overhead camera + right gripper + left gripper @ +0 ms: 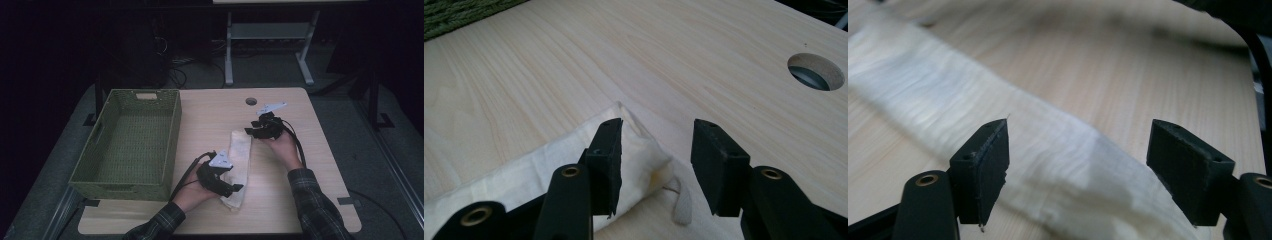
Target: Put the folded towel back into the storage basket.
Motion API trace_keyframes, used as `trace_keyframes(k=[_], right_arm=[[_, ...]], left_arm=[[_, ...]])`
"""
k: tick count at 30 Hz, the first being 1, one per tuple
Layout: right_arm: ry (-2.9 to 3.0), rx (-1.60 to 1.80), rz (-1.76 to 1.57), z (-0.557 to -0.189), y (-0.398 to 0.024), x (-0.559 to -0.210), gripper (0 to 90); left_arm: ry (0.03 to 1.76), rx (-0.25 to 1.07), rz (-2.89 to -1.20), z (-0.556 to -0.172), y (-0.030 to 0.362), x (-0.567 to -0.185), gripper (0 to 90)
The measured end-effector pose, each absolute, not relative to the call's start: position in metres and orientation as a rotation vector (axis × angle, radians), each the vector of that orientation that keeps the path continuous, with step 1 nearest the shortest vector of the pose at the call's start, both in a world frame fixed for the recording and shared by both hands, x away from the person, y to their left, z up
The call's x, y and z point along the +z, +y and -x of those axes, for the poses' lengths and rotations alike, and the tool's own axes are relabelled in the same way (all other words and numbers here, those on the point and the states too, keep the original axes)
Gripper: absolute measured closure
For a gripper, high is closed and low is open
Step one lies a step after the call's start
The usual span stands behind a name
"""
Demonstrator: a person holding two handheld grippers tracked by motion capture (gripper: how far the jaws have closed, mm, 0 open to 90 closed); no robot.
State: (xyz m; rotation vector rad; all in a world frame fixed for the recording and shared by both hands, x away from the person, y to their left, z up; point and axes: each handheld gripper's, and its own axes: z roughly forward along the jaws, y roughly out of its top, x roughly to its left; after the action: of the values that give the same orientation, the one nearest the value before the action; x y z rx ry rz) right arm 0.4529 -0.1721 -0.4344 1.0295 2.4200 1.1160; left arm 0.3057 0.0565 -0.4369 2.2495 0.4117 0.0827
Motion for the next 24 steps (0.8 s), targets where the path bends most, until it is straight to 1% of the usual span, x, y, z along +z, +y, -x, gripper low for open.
trace_keyframes(k=[1, 3, 10, 13, 17, 19, 20, 21, 23, 24], right_arm=[[2.42, 1.116, -1.029, -0.453, -0.172, -0.434, 54.3], [2.42, 1.114, -1.033, -0.452, -0.173, -0.435, 53.6], [2.432, 1.109, -1.023, -0.452, -0.171, -0.438, 51.8], [2.434, 1.104, -1.024, -0.453, -0.168, -0.441, 49.2], [2.441, 1.097, -1.03, -0.454, -0.166, -0.443, 48.2], [2.45, 1.09, -1.031, -0.454, -0.163, -0.445, 47.5], [2.452, 1.089, -1.032, -0.455, -0.162, -0.446, 47.4], [2.454, 1.085, -1.032, -0.455, -0.162, -0.446, 47.2], [2.453, 1.086, -1.037, -0.455, -0.161, -0.447, 46.8], [2.454, 1.086, -1.035, -0.456, -0.161, -0.447, 46.6]], left_arm=[[0.412, 0.083, -2.25, -0.306, 0.056, -0.437, 24.6], [0.336, 0.072, -2.296, -0.31, 0.052, -0.444, 24.5], [0.294, 0.006, -2.35, -0.314, 0.055, -0.457, 21.7], [0.285, 0.007, -2.38, -0.316, 0.05, -0.467, 21.4], [0.266, 0.044, -2.387, -0.313, 0.049, -0.468, 21.6], [0.259, 0.075, -2.396, -0.312, 0.048, -0.468, 24.1], [0.262, 0.085, -2.392, -0.312, 0.048, -0.467, 26.9], [0.269, 0.092, -2.394, -0.314, 0.05, -0.466, 32.0], [0.295, 0.102, -2.381, -0.317, 0.052, -0.465, 47.9], [0.298, 0.102, -2.381, -0.319, 0.053, -0.465, 51.4]])
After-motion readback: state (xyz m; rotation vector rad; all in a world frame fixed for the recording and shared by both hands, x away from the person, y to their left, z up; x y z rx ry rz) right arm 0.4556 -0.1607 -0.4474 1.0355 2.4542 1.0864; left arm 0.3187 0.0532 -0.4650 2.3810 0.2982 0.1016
